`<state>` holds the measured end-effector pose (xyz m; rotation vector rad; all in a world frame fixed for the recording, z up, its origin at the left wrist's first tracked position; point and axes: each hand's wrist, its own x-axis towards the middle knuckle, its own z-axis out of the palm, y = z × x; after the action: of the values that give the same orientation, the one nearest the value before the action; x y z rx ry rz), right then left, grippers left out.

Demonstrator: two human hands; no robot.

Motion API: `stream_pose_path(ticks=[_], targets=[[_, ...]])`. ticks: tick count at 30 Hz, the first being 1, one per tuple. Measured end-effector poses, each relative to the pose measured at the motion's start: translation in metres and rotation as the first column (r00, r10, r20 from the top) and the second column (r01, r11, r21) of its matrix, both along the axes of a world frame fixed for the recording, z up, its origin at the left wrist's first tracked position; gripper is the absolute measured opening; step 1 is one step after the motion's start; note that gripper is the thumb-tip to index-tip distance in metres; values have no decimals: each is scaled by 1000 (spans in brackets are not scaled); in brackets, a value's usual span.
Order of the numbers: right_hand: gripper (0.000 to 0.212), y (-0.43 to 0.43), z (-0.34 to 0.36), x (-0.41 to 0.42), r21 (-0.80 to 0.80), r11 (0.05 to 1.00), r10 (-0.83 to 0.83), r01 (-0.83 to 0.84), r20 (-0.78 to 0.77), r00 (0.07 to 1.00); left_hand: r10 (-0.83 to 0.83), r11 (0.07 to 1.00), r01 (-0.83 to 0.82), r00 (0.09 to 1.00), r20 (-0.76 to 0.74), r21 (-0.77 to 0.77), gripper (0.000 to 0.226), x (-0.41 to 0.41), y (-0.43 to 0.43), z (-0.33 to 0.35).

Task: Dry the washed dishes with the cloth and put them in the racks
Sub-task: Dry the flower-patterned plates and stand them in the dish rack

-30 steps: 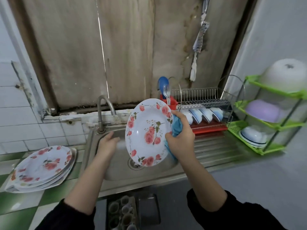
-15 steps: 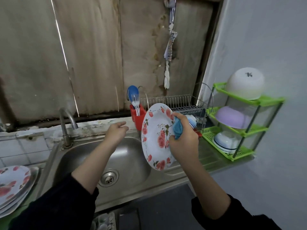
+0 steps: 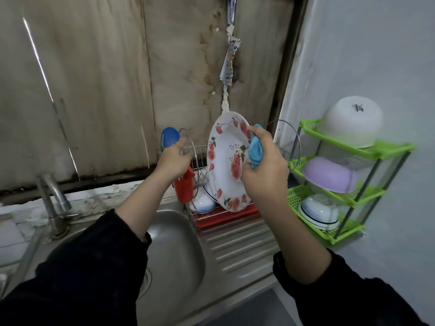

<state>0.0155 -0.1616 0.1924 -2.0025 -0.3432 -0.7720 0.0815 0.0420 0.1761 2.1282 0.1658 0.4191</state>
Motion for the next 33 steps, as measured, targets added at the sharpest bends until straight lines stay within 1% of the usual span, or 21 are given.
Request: stream_pose_path(ticks=[4, 6, 8, 11, 14, 16, 17, 19, 20, 22, 25, 27, 31, 33], targets=[[69, 17, 15, 27, 0, 1000, -13, 13, 22, 1000, -69, 984, 62, 997, 35, 167, 60, 27, 9, 8], [70, 27, 18, 38, -2, 1000, -3, 3, 41, 999, -89, 972, 79, 995, 37, 222, 61, 38, 15, 8], [70, 36, 20, 49, -15, 1000, 1, 0, 47, 999, -124, 970, 114, 992, 32, 217, 62, 48, 20, 5], [70, 51, 19, 66, -57, 998, -6, 9, 50, 999, -185, 976, 181, 982, 30, 121, 60, 57, 26, -1], [68, 66, 13, 85, -106, 994, -20, 27, 71, 997, -211, 972, 199, 973, 89, 124, 60, 64, 34, -7], [68, 74, 7, 98, -126, 992, -19, 28, 72, 997, -184, 965, 156, 975, 122, 211, 59, 68, 41, -10], [69, 77, 4, 104, -132, 991, -22, 31, 71, 997, -156, 950, 115, 980, 122, 292, 58, 69, 44, -10], [69, 83, -3, 115, -148, 988, -28, 38, 71, 997, -93, 889, 32, 989, 112, 456, 57, 70, 49, -8], [69, 86, -7, 119, -159, 986, -29, 41, 74, 997, -79, 869, 13, 990, 114, 496, 57, 69, 50, -7], [70, 93, -13, 127, -182, 982, -29, 42, 75, 997, -85, 876, 15, 989, 124, 482, 56, 69, 51, -6], [70, 100, -24, 136, -209, 977, -13, 29, 80, 997, -108, 921, 47, 985, 137, 386, 57, 70, 54, -8], [68, 103, -31, 140, -233, 972, -9, 27, 75, 997, -109, 935, 51, 983, 147, 351, 57, 72, 55, -10], [65, 108, -42, 146, -279, 959, -16, 43, 98, 995, -103, 933, 40, 982, 158, 358, 57, 73, 57, -10], [67, 110, -45, 148, -286, 958, 2, 30, 111, 994, -114, 934, 51, 980, 161, 353, 57, 75, 59, -10]])
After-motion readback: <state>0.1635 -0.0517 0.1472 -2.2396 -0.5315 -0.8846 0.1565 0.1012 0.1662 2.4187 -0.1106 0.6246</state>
